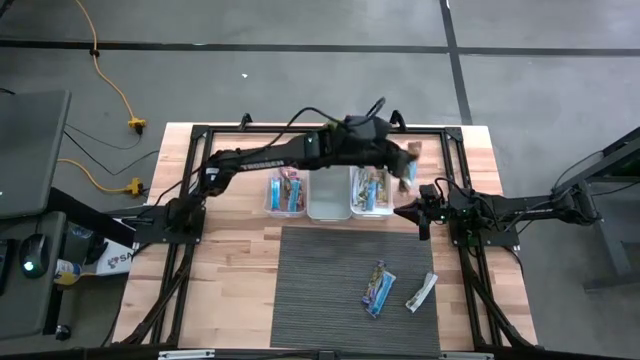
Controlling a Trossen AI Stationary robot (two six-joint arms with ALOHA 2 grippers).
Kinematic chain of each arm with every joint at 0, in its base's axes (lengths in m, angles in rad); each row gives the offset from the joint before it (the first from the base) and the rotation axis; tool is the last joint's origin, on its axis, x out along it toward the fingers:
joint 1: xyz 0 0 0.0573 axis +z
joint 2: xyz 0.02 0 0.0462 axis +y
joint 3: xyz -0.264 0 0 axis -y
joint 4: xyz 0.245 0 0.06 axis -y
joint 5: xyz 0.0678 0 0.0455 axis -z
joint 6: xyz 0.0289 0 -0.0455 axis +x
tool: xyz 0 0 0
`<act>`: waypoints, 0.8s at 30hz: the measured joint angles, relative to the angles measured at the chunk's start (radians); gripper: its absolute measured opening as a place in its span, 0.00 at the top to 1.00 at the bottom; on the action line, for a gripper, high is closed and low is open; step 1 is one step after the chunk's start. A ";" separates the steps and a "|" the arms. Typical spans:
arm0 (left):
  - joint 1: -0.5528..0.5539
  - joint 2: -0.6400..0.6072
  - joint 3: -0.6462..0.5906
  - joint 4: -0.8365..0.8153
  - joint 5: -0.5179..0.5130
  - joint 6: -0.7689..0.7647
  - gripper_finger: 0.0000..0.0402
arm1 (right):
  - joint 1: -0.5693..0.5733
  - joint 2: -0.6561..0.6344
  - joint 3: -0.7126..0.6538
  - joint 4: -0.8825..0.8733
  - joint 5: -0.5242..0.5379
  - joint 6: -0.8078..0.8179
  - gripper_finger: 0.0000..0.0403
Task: Pick and place Granola Bars by type
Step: Put the yellow granola bar into the white bin
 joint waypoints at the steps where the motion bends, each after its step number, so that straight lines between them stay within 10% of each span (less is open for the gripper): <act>1: 0.005 0.000 0.000 -0.027 -0.024 -0.008 0.73 | 0.000 0.000 0.000 0.000 0.000 0.000 1.00; 24: 0.036 0.021 -0.049 -0.452 -0.345 -0.145 0.72 | 0.000 0.000 0.000 0.000 0.000 0.000 1.00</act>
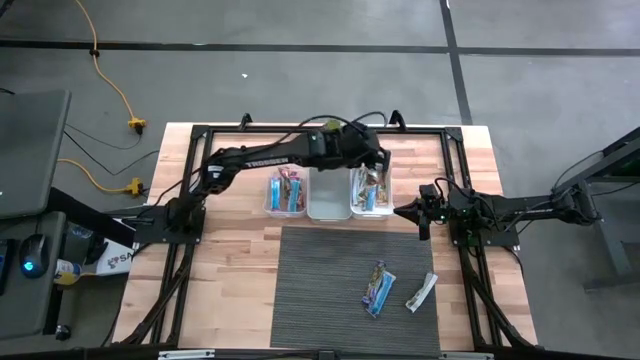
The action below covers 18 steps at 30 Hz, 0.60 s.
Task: Pick and place Granola Bars by type
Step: Put the yellow granola bar into the white bin
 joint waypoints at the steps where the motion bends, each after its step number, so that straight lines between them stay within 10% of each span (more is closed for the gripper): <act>1: -0.001 0.014 -0.002 -0.008 0.003 0.008 0.72 | 0.000 0.000 0.000 0.000 0.000 0.000 1.00; 18: -0.005 0.200 -0.003 -0.002 0.063 0.019 0.72 | 0.000 0.000 0.000 0.000 0.000 0.000 1.00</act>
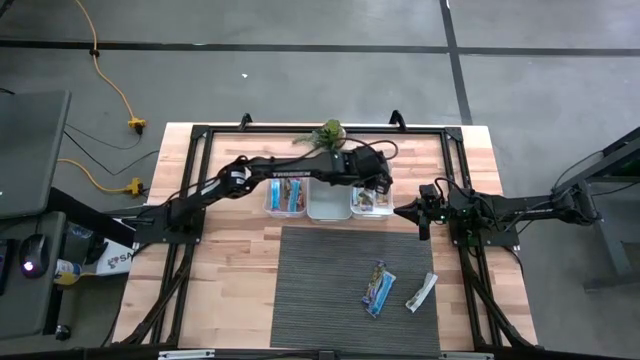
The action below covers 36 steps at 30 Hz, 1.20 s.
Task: Pick and place Granola Bars by type
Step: Put the yellow granola bar into the white bin
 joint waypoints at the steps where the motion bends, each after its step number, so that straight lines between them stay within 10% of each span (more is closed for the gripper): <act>1: 0.000 0.004 0.000 -0.006 0.010 -0.009 0.72 | 0.000 0.000 0.000 0.000 0.000 0.000 1.00; 36: 0.000 0.061 0.049 -0.007 0.144 0.103 0.72 | 0.000 0.000 0.000 0.000 0.000 0.000 1.00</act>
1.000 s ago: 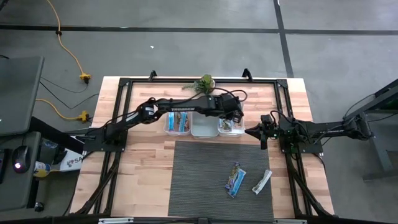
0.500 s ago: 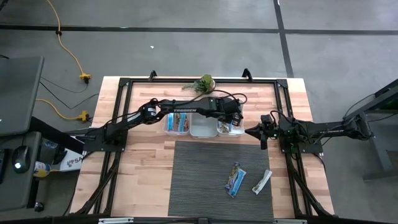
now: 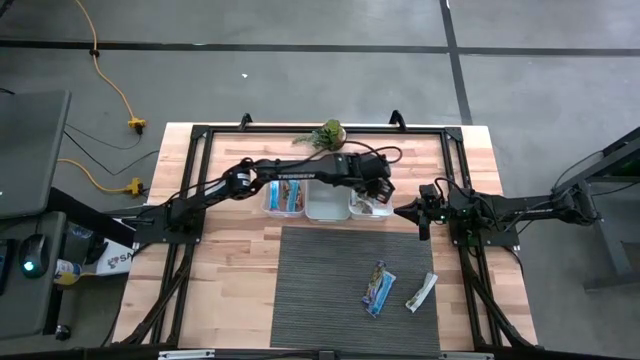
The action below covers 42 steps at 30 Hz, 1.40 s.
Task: Pick and place Granola Bars by type
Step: Put the yellow granola bar into the white bin, then put the blue granola bar into the gray bin
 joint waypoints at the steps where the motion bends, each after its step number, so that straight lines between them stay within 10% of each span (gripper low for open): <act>1: 0.000 -0.003 0.000 0.003 -0.001 0.007 0.72 | 0.000 0.000 0.000 0.000 0.000 0.000 1.00; 11: -0.001 -0.005 0.002 -0.009 0.020 0.010 0.71 | 0.000 0.000 0.000 0.000 0.000 0.000 1.00; 28: 0.006 -0.067 0.001 0.003 0.102 0.010 0.41 | 0.000 0.000 0.000 0.000 0.000 0.000 1.00; 42: -0.100 -0.181 0.002 0.420 0.569 -0.169 0.41 | 0.000 0.000 0.000 0.000 0.000 0.000 1.00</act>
